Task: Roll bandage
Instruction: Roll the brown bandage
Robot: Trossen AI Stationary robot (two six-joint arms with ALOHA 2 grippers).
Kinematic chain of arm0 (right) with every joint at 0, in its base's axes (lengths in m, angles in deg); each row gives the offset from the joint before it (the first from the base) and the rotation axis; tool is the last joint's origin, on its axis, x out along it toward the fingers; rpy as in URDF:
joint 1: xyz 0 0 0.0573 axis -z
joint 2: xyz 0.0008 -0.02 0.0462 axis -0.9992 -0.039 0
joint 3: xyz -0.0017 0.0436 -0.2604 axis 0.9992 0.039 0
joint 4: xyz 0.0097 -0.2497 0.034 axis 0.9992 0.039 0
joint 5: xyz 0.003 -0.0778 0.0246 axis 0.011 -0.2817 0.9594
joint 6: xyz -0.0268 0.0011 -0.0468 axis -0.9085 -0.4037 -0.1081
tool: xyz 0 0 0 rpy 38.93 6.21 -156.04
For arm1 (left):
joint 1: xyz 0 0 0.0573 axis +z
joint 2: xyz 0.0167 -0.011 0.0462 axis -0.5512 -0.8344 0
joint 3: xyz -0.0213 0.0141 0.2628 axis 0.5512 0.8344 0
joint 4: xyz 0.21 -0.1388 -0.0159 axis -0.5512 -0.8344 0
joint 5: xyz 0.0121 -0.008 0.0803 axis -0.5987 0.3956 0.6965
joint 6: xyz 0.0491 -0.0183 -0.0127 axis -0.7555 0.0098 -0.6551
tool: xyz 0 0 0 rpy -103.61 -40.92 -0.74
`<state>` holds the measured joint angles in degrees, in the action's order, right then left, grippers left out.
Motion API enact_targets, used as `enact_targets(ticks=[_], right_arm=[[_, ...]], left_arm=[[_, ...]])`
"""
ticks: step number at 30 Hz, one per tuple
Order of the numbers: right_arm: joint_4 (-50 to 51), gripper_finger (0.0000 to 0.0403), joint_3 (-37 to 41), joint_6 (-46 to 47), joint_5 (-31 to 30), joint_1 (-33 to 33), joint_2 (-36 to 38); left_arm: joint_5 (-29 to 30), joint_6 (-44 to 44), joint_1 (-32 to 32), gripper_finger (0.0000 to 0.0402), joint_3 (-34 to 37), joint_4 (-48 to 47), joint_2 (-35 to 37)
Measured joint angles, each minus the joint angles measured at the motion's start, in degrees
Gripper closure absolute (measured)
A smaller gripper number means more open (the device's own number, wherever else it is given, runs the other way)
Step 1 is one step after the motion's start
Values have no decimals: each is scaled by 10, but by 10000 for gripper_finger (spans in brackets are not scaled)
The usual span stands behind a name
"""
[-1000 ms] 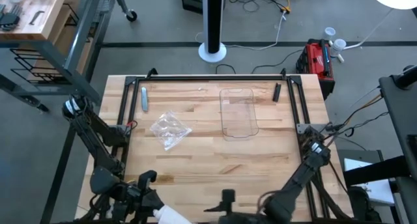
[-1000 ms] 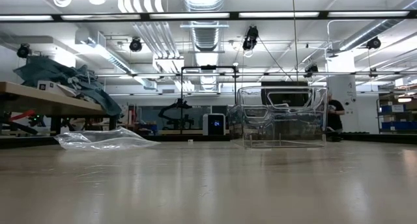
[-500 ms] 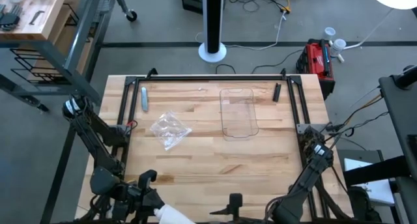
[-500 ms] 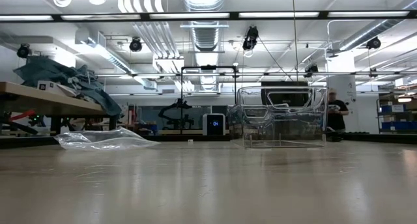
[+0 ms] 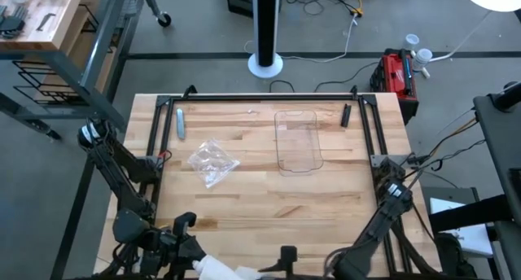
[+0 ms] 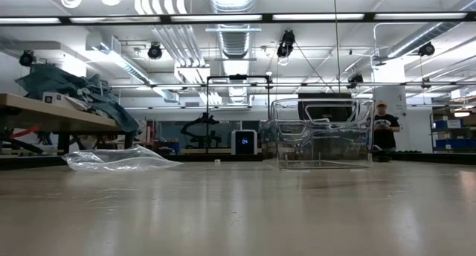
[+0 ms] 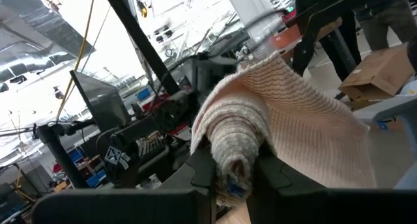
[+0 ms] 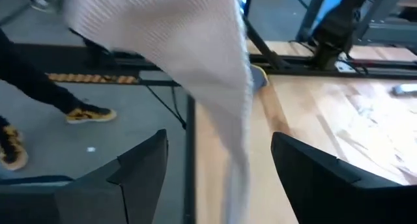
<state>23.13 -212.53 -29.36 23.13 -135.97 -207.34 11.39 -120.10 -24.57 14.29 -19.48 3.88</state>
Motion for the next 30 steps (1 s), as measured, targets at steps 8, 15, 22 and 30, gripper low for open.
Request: enact_targets(ticks=[8,15,22,30], right_arm=[[-53,220,-2,-54,-25,17,-32],[18,390,-60,-45,-25,-10,-29],[35,401,-90,-55,-42,-41,-25],[-31,390,-90,-80,73,-33,-25]], left_arm=[[36,5,0,365,0,-1,0],[190,3,0,365,0,0,0],[342,-5,0,365,0,-19,0],[322,-2,0,365,0,-23,-3]])
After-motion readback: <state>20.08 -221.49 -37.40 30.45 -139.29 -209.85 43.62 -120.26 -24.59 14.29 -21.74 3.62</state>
